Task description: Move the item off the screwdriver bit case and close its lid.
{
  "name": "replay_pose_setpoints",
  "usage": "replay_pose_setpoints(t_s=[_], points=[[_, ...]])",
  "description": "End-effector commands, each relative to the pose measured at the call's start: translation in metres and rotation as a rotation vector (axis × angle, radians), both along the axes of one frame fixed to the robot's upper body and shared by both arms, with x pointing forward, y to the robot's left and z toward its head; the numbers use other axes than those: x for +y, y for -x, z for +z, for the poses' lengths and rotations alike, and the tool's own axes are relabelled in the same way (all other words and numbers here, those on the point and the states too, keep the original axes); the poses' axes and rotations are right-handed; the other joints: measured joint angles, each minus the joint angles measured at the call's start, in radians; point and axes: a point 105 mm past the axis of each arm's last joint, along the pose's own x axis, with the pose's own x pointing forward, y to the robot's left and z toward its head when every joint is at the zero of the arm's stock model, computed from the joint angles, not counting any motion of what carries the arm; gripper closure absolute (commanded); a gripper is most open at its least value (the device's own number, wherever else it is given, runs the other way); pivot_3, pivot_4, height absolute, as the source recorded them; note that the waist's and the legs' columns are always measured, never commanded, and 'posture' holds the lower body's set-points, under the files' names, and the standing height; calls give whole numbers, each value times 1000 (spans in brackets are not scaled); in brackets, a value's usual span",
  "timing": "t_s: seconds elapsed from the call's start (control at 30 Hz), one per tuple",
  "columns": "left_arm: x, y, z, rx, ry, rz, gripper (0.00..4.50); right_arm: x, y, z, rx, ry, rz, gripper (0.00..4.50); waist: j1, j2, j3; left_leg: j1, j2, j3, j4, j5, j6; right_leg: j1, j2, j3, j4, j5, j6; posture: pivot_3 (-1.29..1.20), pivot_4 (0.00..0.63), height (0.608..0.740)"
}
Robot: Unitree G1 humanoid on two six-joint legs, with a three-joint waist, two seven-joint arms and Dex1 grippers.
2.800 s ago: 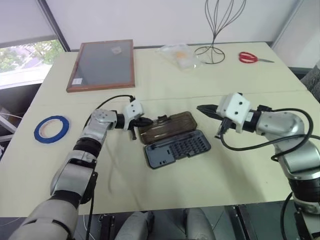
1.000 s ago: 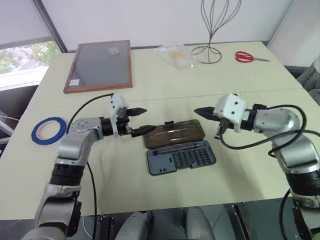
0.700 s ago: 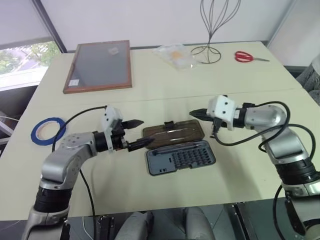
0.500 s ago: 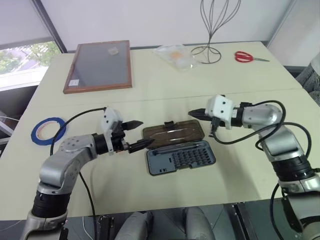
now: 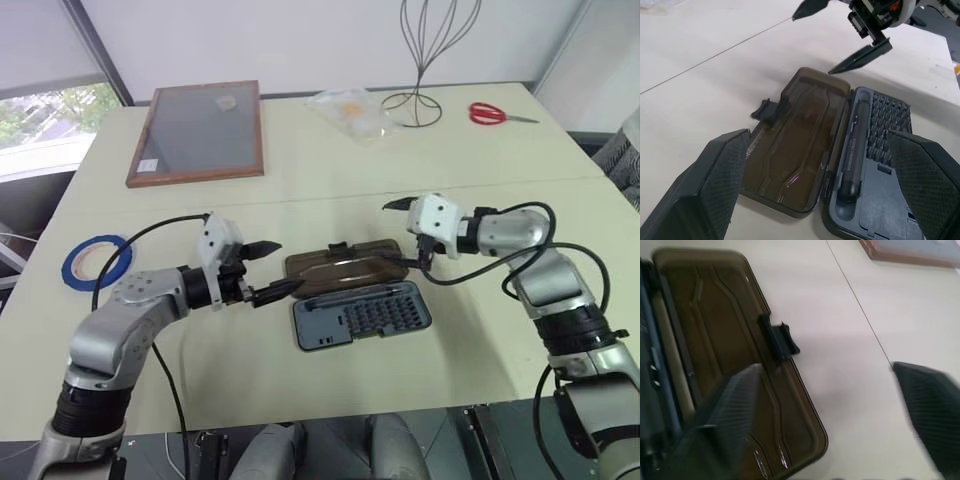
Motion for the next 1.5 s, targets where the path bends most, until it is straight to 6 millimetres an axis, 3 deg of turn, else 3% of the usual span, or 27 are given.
replay_pose_setpoints(t_s=[0.03, 0.27, 0.3, 0.37, 0.6, 1.07, 1.5], points=[[-1, 2, 9, -47, -3, -17, 0, 4, -2, 16, -73, 1, 19, 95, -1, 0, 0, 0, 0, 0, 0, 0, 0, 0, 0, 0, 0, 0, 0, 0, 150, 740], [-5, 22, 10, 1, -64, -222, 0, 9, -17, 9, -39, 27, 32, 95, -3, 0, 0, 1, 1, 0, -1, 0, 0, 0, 0, 0, 0, 0, 0, 0, 150, 740], [-5, 22, 10, -2, -73, -235, 254, 10, -19, 8, -37, 39, 40, 35, -3, 0, 0, 1, 0, 0, -1, 0, 0, 0, 0, 1, 0, 0, 0, 0, 150, 740], [-7, 23, 10, -10, -87, -264, 832, 12, -21, 7, -36, 49, 54, 0, -3, 0, 0, 0, 0, 1, -1, 0, 0, 0, 0, 1, -1, 0, 0, 0, 150, 740], [-21, 27, 5, -10, -105, -370, 4440, 17, -28, 4, -35, 78, 82, 0, -3, 0, 0, 0, 1, 0, -1, 0, 0, 0, 0, 1, 0, 0, 0, 0, 150, 740], [-35, 17, -62, 72, -201, -429, 4440, 5, -39, -13, 36, 233, 112, 0, -6, 0, 0, 0, 0, 1, -1, 0, 0, -1, 1, 1, 0, 0, 0, 0, 150, 740], [-42, 16, -83, 94, -183, -407, 4440, 25, -51, -12, 126, 169, 128, 0, -9, 1, -1, 1, 0, 0, -1, 0, 0, 0, 1, 1, 0, 0, 0, 0, 150, 740]])
